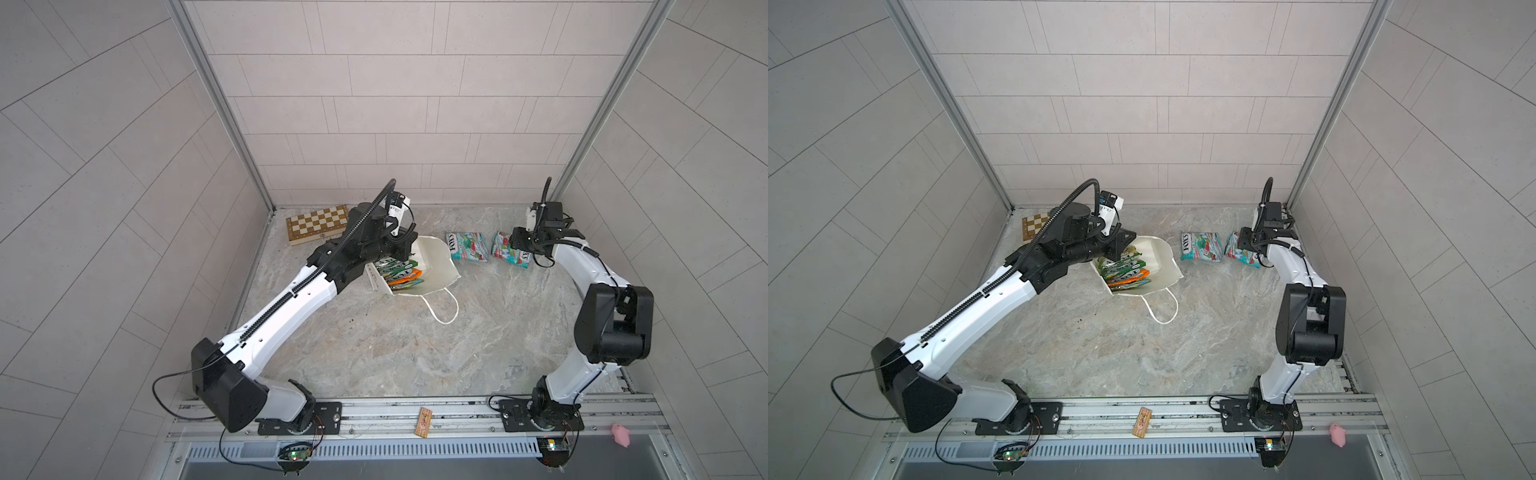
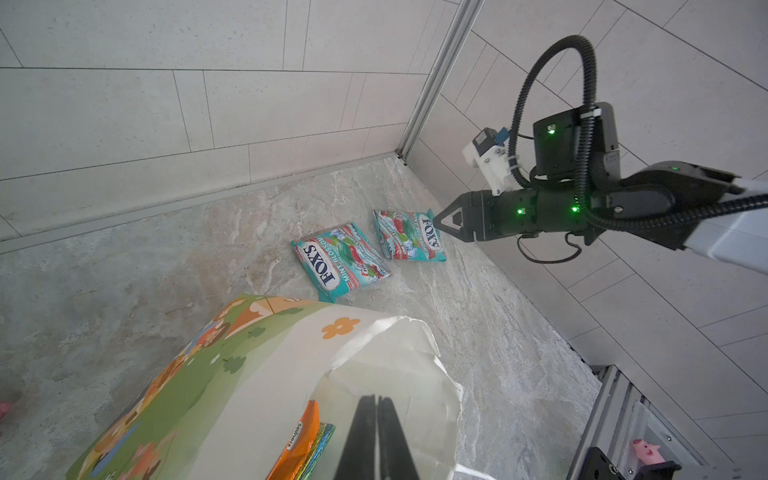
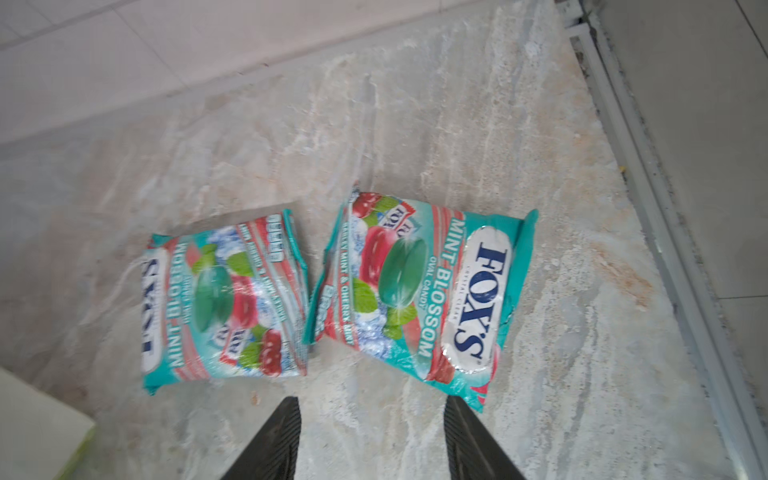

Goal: Take the snacks out of the paper bag
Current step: 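Open the right gripper and release the packet on the table, then move the right gripper back toward the bag while the left gripper tilts the bag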

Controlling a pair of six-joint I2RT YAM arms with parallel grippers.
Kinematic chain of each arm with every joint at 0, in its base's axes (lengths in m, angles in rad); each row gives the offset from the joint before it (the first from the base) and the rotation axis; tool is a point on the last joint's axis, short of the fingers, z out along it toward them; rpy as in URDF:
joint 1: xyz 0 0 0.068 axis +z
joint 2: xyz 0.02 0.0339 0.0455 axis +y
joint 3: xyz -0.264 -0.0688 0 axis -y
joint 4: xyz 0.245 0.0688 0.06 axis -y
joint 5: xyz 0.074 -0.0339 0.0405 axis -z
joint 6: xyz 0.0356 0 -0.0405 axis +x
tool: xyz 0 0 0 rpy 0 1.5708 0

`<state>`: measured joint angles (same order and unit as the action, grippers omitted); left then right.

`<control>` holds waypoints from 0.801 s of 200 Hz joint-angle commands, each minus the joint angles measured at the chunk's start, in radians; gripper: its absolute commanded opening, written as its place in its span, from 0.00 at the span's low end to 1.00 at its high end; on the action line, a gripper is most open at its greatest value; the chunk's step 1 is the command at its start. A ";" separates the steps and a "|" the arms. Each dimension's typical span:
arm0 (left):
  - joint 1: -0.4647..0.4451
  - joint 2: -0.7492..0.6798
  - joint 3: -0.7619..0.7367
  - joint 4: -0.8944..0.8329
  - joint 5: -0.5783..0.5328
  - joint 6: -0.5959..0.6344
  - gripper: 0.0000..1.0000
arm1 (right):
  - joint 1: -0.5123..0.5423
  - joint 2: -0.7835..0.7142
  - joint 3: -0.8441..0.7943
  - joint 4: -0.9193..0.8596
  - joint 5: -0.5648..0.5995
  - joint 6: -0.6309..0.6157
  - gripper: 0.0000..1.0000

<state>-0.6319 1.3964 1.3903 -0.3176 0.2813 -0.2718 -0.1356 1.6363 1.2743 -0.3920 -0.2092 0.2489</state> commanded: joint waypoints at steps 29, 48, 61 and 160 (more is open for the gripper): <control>-0.024 -0.015 0.003 0.036 0.023 0.008 0.00 | 0.059 -0.178 -0.262 0.086 -0.171 0.097 0.56; -0.031 -0.014 0.003 0.038 0.025 0.008 0.00 | 0.115 -0.208 -0.347 0.107 -0.183 0.128 0.55; -0.035 -0.012 0.003 0.038 0.027 0.006 0.00 | 0.164 -0.211 -0.400 0.135 -0.194 0.157 0.52; -0.111 -0.008 0.003 0.010 -0.064 0.065 0.00 | 0.495 0.048 -0.473 0.613 -0.267 0.463 0.43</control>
<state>-0.7094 1.3968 1.3903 -0.3187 0.2607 -0.2493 0.3351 1.6321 0.7795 0.0612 -0.4522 0.5964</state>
